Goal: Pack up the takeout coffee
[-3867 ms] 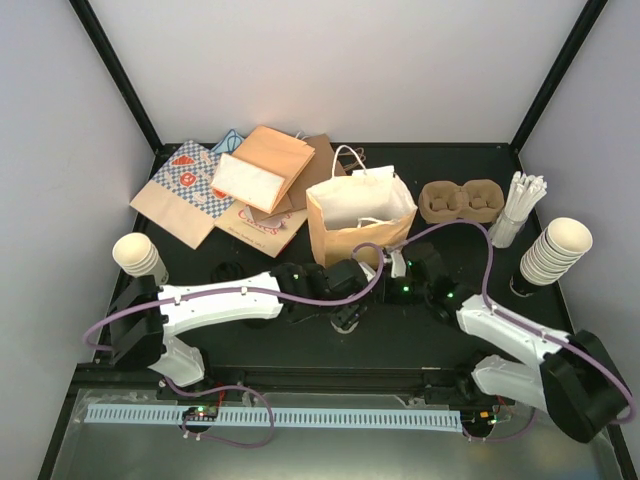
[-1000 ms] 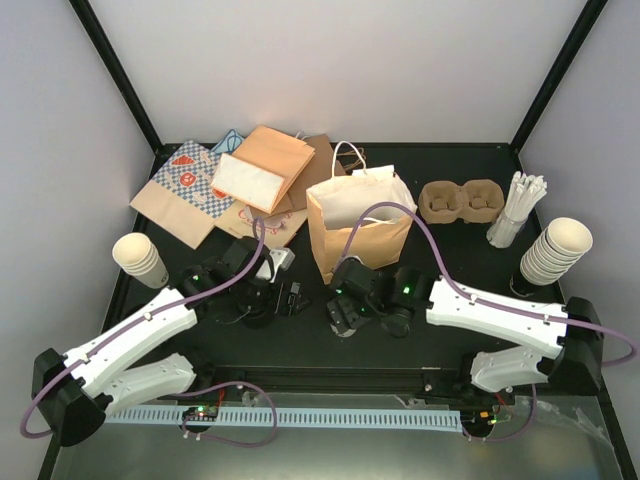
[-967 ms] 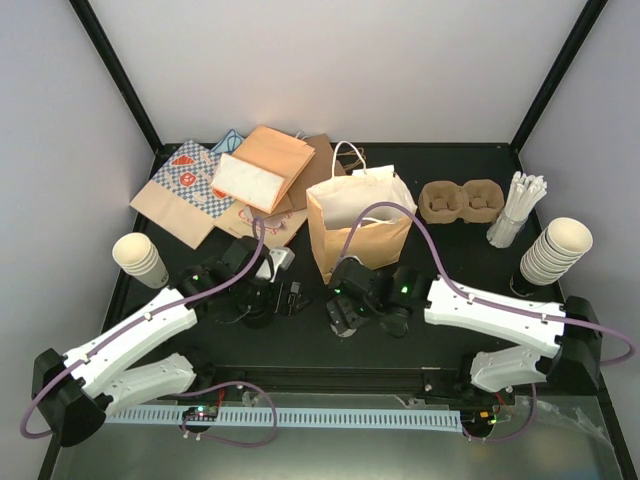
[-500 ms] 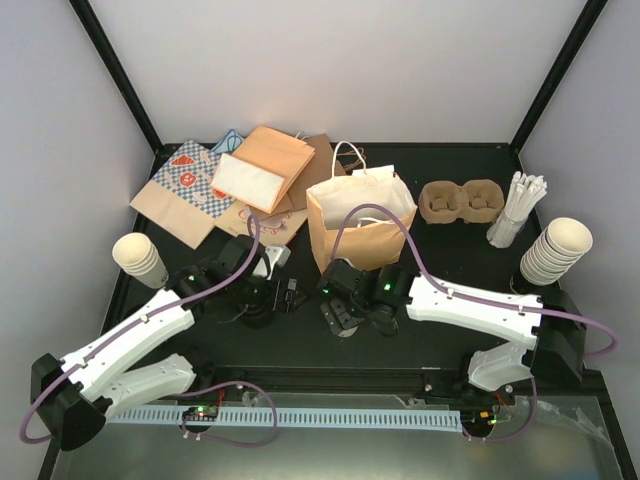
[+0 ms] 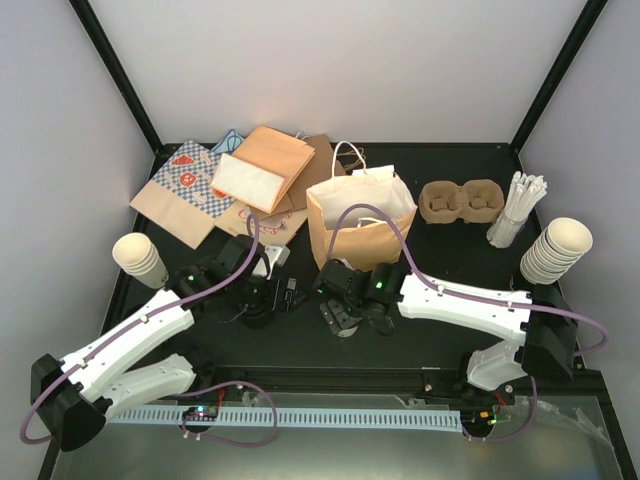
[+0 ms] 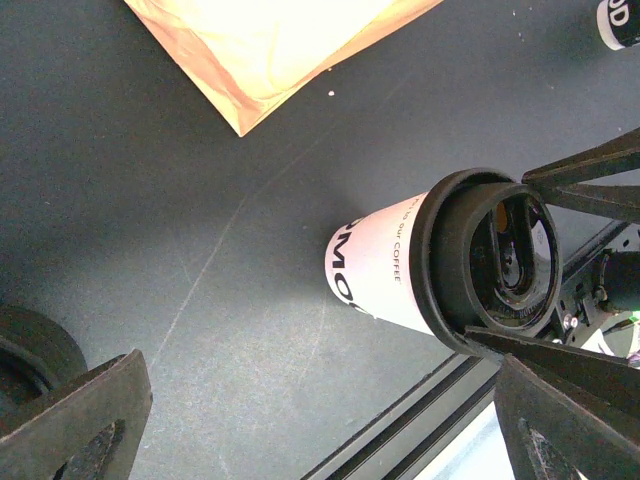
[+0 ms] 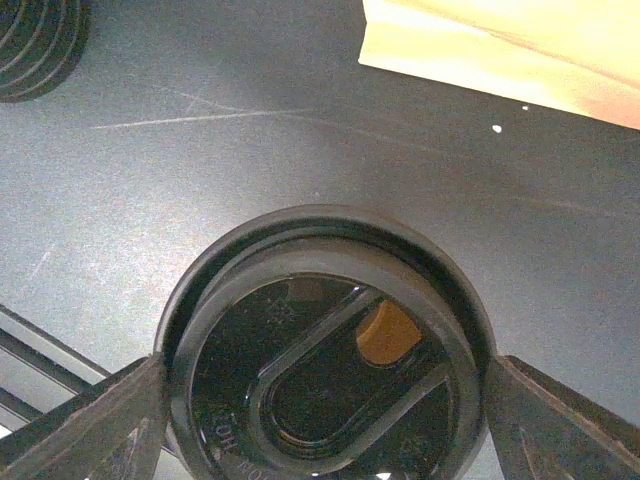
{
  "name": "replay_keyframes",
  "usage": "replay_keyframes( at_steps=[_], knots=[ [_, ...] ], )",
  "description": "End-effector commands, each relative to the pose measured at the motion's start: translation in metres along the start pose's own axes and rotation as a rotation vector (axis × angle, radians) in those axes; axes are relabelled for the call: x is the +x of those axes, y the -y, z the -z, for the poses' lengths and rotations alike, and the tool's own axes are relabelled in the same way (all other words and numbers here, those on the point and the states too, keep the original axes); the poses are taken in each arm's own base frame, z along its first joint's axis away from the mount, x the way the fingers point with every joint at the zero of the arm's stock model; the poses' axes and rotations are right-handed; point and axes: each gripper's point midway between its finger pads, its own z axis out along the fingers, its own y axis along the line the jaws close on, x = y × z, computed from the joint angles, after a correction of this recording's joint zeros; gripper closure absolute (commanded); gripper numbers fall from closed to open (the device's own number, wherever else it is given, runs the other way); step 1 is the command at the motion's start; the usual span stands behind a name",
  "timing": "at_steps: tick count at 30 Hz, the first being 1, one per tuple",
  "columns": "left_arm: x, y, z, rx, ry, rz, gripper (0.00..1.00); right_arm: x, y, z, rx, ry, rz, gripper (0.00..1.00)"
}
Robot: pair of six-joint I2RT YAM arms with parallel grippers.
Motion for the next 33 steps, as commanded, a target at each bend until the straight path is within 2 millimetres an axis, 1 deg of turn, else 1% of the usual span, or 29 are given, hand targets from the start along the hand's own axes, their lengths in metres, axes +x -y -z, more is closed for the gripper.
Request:
replay_keyframes(
  at_steps=[1, 9, 14, 22, 26, 33],
  knots=[
    [-0.008, 0.002, 0.004, -0.005, 0.019, -0.018, 0.03, -0.007, 0.002, 0.005, 0.032, 0.017, 0.008, 0.13],
    [-0.006, 0.000, 0.003, -0.010, 0.012, -0.018, 0.04, -0.005, 0.008, 0.004, 0.088, -0.002, 0.038, 0.13],
    [-0.005, -0.001, 0.002, -0.012, 0.012, -0.015, 0.04, -0.004, 0.007, 0.003, 0.109, -0.011, 0.057, 0.18],
    [-0.004, -0.002, 0.002, -0.013, 0.008, -0.014, 0.03, -0.002, 0.004, 0.000, 0.116, -0.021, 0.070, 0.19],
    [-0.004, -0.003, 0.004, -0.016, 0.014, -0.018, 0.03, -0.005, 0.006, 0.005, 0.118, -0.002, 0.064, 0.20],
    [-0.008, -0.003, 0.010, -0.027, 0.037, -0.021, 0.03, -0.016, 0.005, 0.025, 0.080, 0.072, 0.041, 0.23]
  ],
)
